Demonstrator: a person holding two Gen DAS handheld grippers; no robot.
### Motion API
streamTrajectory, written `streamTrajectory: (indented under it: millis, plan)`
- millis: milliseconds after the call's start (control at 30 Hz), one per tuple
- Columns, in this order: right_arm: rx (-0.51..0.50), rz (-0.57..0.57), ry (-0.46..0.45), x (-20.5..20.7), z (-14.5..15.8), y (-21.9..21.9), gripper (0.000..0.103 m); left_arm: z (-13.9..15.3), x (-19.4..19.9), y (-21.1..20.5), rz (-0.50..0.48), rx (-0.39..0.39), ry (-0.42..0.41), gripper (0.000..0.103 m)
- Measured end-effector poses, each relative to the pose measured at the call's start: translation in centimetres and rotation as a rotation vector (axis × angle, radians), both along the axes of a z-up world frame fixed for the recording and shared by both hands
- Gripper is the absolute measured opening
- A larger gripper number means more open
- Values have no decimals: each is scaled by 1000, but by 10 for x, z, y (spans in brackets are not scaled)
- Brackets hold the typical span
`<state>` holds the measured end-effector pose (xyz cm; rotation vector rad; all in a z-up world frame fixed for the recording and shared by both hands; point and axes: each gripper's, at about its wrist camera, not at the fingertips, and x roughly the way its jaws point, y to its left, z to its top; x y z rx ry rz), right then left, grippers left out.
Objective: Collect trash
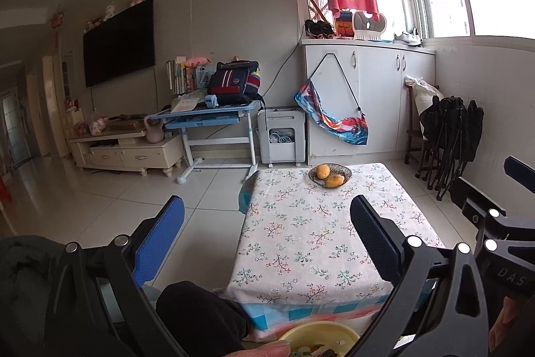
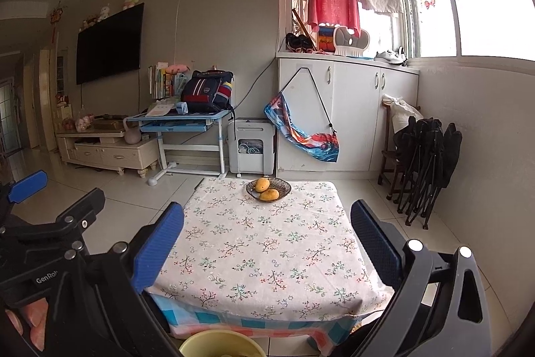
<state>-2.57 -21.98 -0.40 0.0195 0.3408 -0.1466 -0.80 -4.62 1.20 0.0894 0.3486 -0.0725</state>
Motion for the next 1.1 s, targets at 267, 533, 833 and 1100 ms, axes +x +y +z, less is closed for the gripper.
streamTrajectory:
  millis: [267, 533, 833, 1100]
  plan:
    - [-15, -16, 3, 1, 4, 2, 96, 4, 0, 8, 12, -28, 2, 96]
    - [-12, -25, 6, -1, 5, -2, 96, 5, -2, 4, -5, -34, 1, 96]
    - [-12, -25, 1, -4, 5, 0, 96, 5, -2, 5, -3, -33, -1, 96]
    - [-11, -25, -3, -3, 6, 1, 96, 4, -3, 4, -4, -31, -2, 96]
